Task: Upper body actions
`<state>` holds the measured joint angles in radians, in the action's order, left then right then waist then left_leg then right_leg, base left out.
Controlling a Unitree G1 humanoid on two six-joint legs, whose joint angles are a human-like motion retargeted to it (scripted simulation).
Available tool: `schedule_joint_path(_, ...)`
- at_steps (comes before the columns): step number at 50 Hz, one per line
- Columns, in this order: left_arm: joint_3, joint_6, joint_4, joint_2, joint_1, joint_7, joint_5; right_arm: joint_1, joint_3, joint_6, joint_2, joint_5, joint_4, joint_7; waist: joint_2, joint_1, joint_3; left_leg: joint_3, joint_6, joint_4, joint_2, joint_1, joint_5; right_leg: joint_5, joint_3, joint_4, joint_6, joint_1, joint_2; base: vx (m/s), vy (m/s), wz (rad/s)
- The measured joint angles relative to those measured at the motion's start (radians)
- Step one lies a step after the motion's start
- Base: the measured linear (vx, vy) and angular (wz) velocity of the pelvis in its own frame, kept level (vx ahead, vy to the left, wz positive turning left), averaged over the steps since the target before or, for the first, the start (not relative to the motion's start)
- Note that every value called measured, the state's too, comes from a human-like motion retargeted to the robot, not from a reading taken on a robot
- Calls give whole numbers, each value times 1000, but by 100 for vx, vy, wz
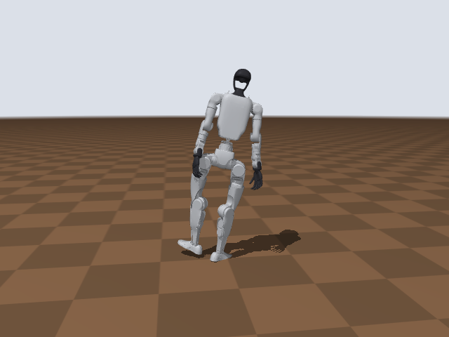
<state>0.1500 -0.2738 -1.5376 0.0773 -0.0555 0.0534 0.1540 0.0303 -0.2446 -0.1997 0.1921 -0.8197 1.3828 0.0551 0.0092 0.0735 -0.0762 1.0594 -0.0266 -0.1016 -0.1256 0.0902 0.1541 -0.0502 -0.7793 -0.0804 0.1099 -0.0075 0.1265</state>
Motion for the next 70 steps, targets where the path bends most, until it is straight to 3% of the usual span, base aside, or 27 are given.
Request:
schedule_joint_path(4, 16, -8, -37, 3, -6, -5, -2, 10, -8, -13, -9, 16, 33, -6, -14, -1, 26, 200, -7, 2, 3, -65, -34, 25, -132, 1, -29, 24, 25, -23, 9, 175)
schedule_joint_path(6, 33, -9, -50, 2, -5, -6, 6, 7, -7, -21, -17, 13, 50, -8, -13, 6, 37, 201, -7, 5, 2, -79, -87, 36, -164, 2, -39, 33, 24, -19, 11, 135)
schedule_joint_path(8, 52, -6, -56, -2, -8, -8, 16, 4, -1, -27, -26, 5, 61, -11, 8, 19, 47, 145, 50, 27, -9, -83, -168, 46, -188, 3, -48, 43, -2, -16, 16, 98)
schedule_joint_path(10, 69, 0, -57, -12, -17, -12, 24, 5, 7, -30, -35, -4, 65, -10, 24, 41, 58, 104, 81, 78, 11, -92, -140, 53, -199, 3, -56, 54, -21, -10, 16, 61)
schedule_joint_path(15, 117, 10, -71, -40, -13, -24, 50, -15, 50, -30, -66, -20, 44, 22, 5, 91, 74, 93, 40, 159, 83, -68, -156, 48, -214, 4, -75, 59, -1, -14, 23, 20)
schedule_joint_path(28, 78, 57, 29, -34, 49, -81, 88, -21, 111, 52, -99, -94, -55, 98, -63, 161, 98, -65, 16, 98, 133, -38, -49, 27, -349, 32, -136, 128, 68, -10, 17, 40)
schedule_joint_path(32, 55, 73, 52, -37, 74, -94, 99, -10, 101, 59, -81, -102, -51, 66, -38, 125, 100, -130, 0, 86, 128, -39, -29, -19, -394, 92, -92, 175, 83, -7, 22, 97)
schedule_joint_path(35, 27, 79, 45, -36, 104, -98, 103, 5, 80, 57, -70, -76, -38, 40, 10, 88, 96, -211, -12, 79, 96, -40, -23, -64, -409, 164, -1, 207, 77, -10, 23, 127)
schedule_joint_path(37, 11, 79, 33, -32, 124, -100, 105, 15, 65, 52, -64, -56, -23, 29, 39, 68, 93, -269, -17, 75, 72, -38, -25, -60, -363, 227, 60, 208, 69, -7, 17, 128)
schedule_joint_path(40, -1, 76, 7, -20, 160, -101, 106, 18, 45, 44, -62, -24, 9, 4, 44, 26, 77, -363, -28, 79, 80, -33, -36, -25, -89, 388, 25, 110, 87, -8, 12, 148)
schedule_joint_path(43, 4, 70, -5, -8, 180, -106, 107, 18, 38, 37, -67, -7, 28, -15, 32, -14, 60, -451, -38, 85, 96, -20, -52, 20, 158, 479, -18, -2, 48, -8, 4, 144)
schedule_joint_path(48, 4, 65, -11, 4, 186, -93, 114, 26, 51, 33, -76, -21, 30, -28, 8, -65, 34, -576, -43, 82, 124, -4, -73, 94, 274, 397, -39, -55, -10, -2, 2, 127)
schedule_joint_path(52, 11, 63, -20, 5, 185, -89, 105, 24, 58, 26, -81, -33, 36, -27, -38, -81, 20, -656, -44, 89, 181, 1, -89, 138, 432, 295, -102, -116, -42, 2, -1, 114)
schedule_joint_path(53, 13, 63, -25, 5, 182, -87, 105, 24, 59, 23, -83, -34, 40, -24, -52, -80, 17, -672, -43, 92, 198, -3, -91, 140, 477, 268, -119, -129, -48, 9, -4, 105)
schedule_joint_path(55, 11, 60, -38, 7, 174, -79, 105, 24, 61, 16, -86, -36, 47, -10, -79, -74, 2, -693, -41, 99, 232, -27, -96, 4, 590, 198, -86, -142, -75, 14, -6, 87)
schedule_joint_path(57, 7, 47, -58, 9, 165, -70, 104, 23, 59, 5, -91, -42, 57, 10, -89, -45, 5, -704, -35, 96, 241, -35, -95, 54, 588, 193, -87, -114, -73, 16, -6, 69)
schedule_joint_path(59, 4, 33, -86, 7, 166, -70, 94, 20, 38, -8, -100, -54, 61, 33, -86, -30, 12, -745, -31, 88, 245, -36, -94, 43, 478, 168, -85, -88, -56, 17, -7, 101)
schedule_joint_path(64, 19, 62, -105, -17, 126, -94, 120, 10, 34, 4, -113, -69, 26, 45, -73, 38, 24, -766, -20, 75, 237, -51, -83, 41, 466, 112, -83, -28, -67, 14, -7, 37)
schedule_joint_path(70, 40, 56, -113, -25, 73, -88, 84, -7, 63, 21, -127, -88, -16, 73, -64, 35, 90, -809, -10, 77, 239, -43, -77, 42, 419, 55, -67, 6, -92, 17, -2, 43)
